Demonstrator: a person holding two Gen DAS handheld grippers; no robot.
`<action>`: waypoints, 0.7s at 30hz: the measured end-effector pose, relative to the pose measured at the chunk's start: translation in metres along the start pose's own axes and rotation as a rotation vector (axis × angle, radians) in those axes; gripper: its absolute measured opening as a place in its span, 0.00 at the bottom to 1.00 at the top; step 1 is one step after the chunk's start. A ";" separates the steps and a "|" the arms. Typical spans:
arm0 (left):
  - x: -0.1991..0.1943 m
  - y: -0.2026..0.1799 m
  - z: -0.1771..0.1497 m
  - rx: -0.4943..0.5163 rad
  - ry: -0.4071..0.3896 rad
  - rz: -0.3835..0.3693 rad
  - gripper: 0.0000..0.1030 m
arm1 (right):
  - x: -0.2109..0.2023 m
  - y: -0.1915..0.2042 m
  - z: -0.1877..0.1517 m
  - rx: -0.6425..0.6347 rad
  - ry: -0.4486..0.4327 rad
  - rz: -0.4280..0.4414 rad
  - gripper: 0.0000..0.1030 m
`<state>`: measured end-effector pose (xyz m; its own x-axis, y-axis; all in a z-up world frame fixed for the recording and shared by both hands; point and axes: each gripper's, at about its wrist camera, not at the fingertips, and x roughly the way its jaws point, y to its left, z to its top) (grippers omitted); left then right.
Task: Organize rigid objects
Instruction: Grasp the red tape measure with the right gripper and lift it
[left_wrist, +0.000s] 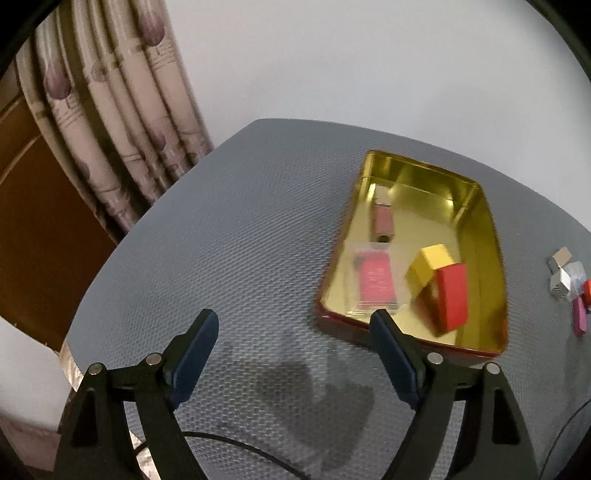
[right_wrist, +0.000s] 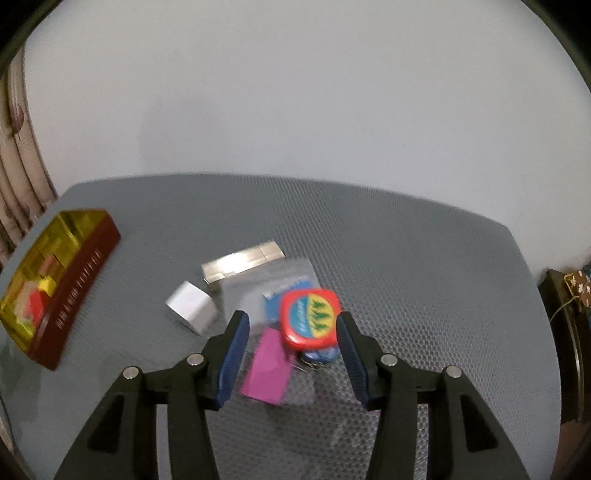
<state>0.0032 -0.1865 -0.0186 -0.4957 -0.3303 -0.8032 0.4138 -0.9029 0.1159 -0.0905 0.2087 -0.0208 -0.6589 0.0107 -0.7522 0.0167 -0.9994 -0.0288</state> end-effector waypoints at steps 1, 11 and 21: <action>-0.003 -0.006 0.001 0.014 -0.005 -0.008 0.79 | 0.004 -0.001 -0.002 -0.013 0.003 -0.006 0.49; -0.032 -0.084 0.011 0.210 -0.070 -0.076 0.83 | 0.033 -0.012 -0.006 0.004 0.020 0.016 0.49; -0.026 -0.192 0.003 0.427 -0.066 -0.166 0.83 | 0.045 -0.018 -0.010 0.062 -0.008 0.089 0.46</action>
<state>-0.0656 -0.0053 -0.0180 -0.5816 -0.1760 -0.7942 -0.0204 -0.9728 0.2306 -0.1129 0.2273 -0.0610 -0.6629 -0.0780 -0.7447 0.0286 -0.9965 0.0789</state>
